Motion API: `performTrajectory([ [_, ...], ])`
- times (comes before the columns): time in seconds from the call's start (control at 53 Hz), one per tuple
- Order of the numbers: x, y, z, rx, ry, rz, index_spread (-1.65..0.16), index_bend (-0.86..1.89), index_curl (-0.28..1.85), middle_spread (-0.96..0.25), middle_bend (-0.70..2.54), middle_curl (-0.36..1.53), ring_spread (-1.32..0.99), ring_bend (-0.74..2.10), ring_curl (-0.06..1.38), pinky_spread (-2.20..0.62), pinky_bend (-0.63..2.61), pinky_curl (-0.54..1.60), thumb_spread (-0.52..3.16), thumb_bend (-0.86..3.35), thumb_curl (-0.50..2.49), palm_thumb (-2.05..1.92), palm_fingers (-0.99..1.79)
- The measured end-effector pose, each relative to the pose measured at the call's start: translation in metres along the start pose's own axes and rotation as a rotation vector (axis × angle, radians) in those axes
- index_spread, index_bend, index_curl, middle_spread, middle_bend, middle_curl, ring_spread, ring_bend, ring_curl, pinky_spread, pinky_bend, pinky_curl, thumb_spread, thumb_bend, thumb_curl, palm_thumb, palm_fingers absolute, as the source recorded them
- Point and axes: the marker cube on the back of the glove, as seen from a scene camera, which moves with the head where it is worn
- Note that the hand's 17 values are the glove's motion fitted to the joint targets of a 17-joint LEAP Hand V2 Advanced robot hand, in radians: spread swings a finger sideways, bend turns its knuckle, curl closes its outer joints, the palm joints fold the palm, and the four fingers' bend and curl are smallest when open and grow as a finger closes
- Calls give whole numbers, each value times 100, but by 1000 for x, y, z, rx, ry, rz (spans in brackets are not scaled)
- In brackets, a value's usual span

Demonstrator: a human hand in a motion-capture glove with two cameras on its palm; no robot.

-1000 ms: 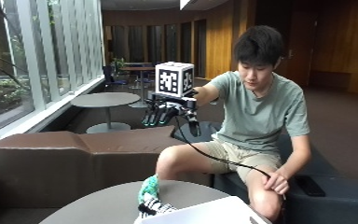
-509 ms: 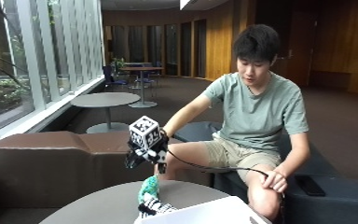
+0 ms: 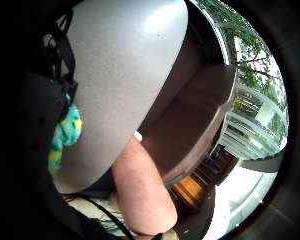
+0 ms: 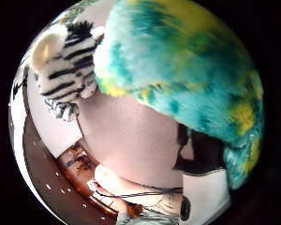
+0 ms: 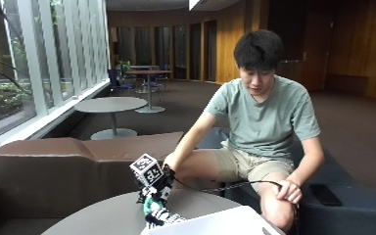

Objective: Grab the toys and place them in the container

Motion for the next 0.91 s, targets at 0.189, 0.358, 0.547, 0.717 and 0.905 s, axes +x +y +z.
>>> performTrajectory([
  [0.189, -4, -14, 2, -66, -70, -24, -17, 31, 25, -21, 61, 62, -32, 116, 53, -31, 107, 37, 149, 22, 46, 44, 84],
  [0.358, 1, -15, 7, -90, -261, -42, -22, 47, 35, -30, 74, 76, -39, 124, 60, -34, 112, 43, 147, 26, 54, 56, 84],
  [0.547, 3, -8, -22, -11, -273, -74, -28, 77, 50, -36, 94, 94, -45, 135, 68, -39, 119, 50, 132, 25, 65, 64, 87],
  [0.717, -20, 17, -122, 117, -218, -150, -29, 102, 69, -38, 109, 105, -48, 142, 76, -42, 122, 56, 118, 21, 76, 65, 80],
  [0.905, -98, 66, -272, 304, -157, -267, -28, 113, 84, -37, 121, 113, -49, 149, 81, -43, 128, 63, 106, 19, 85, 65, 70],
])
